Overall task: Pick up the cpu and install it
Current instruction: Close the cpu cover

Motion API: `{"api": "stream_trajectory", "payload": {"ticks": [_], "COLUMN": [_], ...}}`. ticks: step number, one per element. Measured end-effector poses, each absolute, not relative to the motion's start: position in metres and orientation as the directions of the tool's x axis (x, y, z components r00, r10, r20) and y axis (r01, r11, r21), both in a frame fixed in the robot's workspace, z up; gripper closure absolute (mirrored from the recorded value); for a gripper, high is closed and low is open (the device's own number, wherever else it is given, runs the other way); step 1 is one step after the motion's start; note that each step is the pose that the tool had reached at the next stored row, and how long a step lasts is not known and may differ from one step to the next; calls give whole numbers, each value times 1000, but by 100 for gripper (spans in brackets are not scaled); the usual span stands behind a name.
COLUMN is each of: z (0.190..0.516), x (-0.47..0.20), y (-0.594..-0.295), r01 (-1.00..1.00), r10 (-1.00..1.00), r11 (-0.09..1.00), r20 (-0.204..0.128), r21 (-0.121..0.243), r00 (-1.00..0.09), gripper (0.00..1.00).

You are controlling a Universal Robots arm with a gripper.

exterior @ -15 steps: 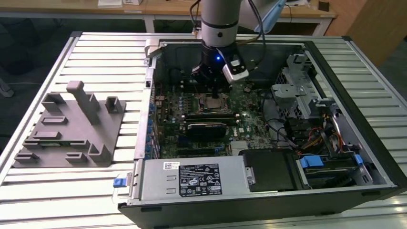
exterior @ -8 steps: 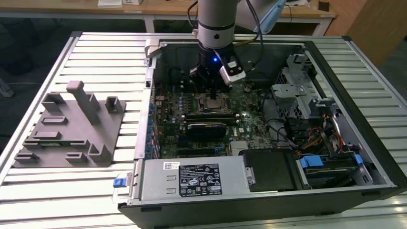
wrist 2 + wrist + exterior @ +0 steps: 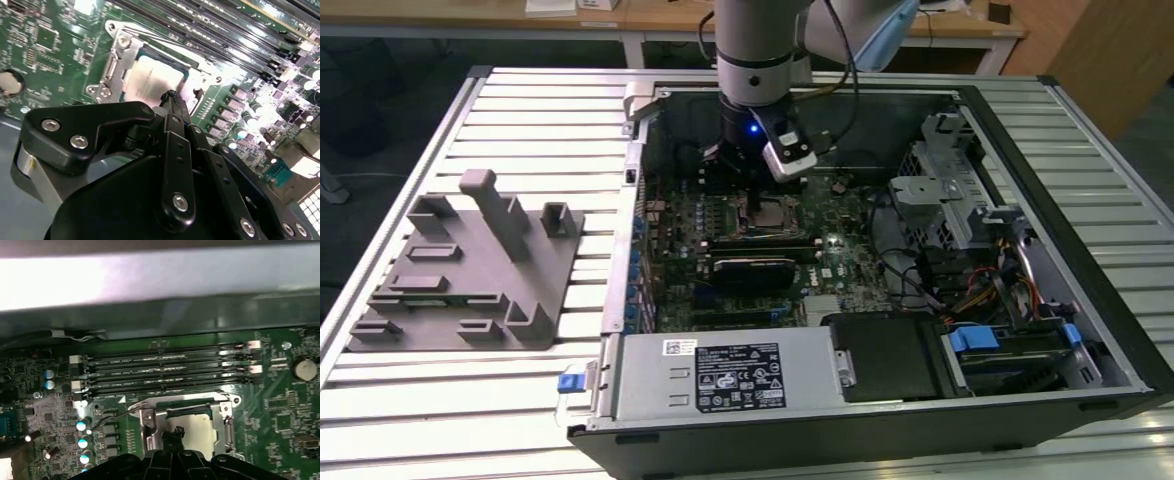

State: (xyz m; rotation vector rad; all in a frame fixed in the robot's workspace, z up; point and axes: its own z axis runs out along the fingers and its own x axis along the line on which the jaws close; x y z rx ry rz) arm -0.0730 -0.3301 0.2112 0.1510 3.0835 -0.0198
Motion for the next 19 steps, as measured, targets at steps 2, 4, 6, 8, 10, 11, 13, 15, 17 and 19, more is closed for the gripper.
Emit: {"api": "stream_trajectory", "payload": {"ticks": [2, 4, 6, 8, 10, 11, 13, 15, 17, 19], "z": [209, 207, 206, 205, 204, 203, 202, 201, 200, 200], "x": [-76, -78, -80, -82, -82, -82, -83, -83, -83, -83], "y": [-330, -330, -330, -330, -330, -330, -330, -330, -330, -330], "r01": [98, 98, 98, 98, 97, 97, 97, 96, 95, 95], "r10": [97, 97, 97, 97, 97, 96, 96, 95, 95, 95], "r11": [995, 995, 995, 995, 995, 995, 995, 995, 995, 995], "r20": [-56, -56, -57, -57, -57, -57, -57, -57, -57, -57], "r21": [-10, -10, -10, -10, -10, -10, -10, -10, -10, -10], "r00": [-994, -994, -994, -994, -994, -994, -994, -994, -994, -994], "gripper": [89, 89, 89, 89, 89, 89, 89, 89, 89, 89]}}
